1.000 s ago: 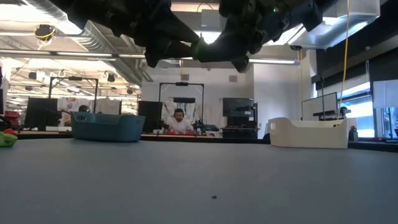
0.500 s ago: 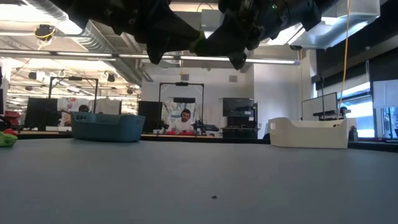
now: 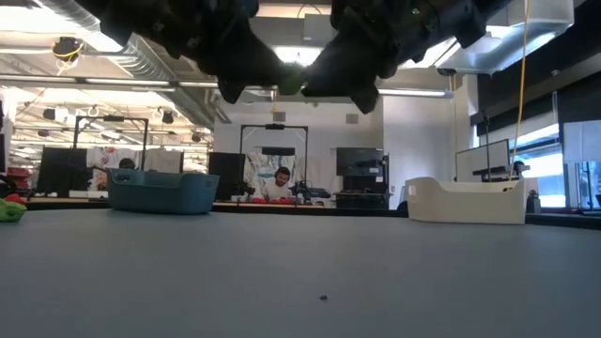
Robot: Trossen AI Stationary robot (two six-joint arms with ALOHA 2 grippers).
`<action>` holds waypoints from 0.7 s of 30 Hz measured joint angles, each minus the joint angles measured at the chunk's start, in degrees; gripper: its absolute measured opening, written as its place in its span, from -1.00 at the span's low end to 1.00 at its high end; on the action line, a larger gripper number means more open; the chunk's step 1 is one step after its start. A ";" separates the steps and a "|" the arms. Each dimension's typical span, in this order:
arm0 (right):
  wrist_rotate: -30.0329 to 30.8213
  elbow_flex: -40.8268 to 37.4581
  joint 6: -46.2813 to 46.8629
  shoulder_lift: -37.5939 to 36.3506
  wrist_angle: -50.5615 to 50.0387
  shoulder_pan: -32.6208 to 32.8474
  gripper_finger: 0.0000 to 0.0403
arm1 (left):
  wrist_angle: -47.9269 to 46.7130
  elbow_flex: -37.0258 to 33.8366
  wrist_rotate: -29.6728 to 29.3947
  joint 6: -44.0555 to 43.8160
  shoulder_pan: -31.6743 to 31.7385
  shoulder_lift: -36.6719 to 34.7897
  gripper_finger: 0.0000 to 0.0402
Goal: Sort produce into baskets
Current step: Put the green bell pepper into the blue bin
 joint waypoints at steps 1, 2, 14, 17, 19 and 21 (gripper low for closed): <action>-0.04 0.02 0.00 -0.02 -1.33 0.00 -0.31 | -1.17 0.00 -0.66 0.02 0.00 -0.28 -0.78; -0.04 0.02 0.00 -0.02 -2.79 0.00 -0.29 | -2.40 0.00 -1.52 0.07 0.04 -0.63 -0.78; 8.04 0.04 -0.04 0.49 -14.61 0.02 -0.25 | -21.93 -0.02 -10.27 -1.94 4.05 -8.49 -0.77; 9.43 0.04 0.18 1.23 -16.06 0.02 -0.25 | -28.38 0.03 -12.29 -3.35 6.11 -11.30 -0.77; 9.51 0.04 1.32 2.04 -17.10 0.02 -0.25 | -33.59 0.24 -13.72 -4.74 7.55 -13.04 -0.78; 9.51 0.04 1.76 3.16 -17.28 0.02 -0.25 | -37.29 0.35 -15.49 -6.22 9.13 -14.78 -0.77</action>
